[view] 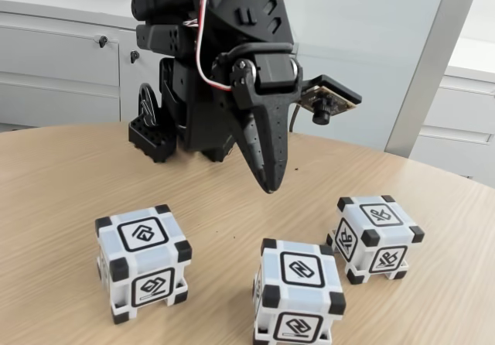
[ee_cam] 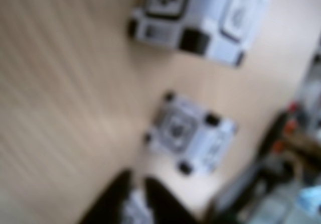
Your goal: Stack cubes from left to right.
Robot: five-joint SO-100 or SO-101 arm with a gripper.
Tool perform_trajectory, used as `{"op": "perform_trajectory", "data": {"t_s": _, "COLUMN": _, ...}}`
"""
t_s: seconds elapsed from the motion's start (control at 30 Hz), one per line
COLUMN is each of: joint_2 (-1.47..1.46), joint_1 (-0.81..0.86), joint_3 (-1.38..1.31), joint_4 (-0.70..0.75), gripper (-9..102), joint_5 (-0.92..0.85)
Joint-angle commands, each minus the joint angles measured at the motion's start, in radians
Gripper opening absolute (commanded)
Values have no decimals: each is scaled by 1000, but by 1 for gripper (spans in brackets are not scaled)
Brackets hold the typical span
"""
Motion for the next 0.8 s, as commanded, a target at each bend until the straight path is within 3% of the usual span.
{"op": "perform_trajectory", "data": {"t_s": 0.0, "joint_2": 60, "joint_1": 6, "joint_3": -6, "joint_4": -2, "gripper": 0, "joint_5": -6}}
{"op": "perform_trajectory", "data": {"t_s": 0.77, "joint_2": 60, "joint_1": -2, "joint_3": -6, "joint_4": -2, "gripper": 2, "joint_5": -5}}
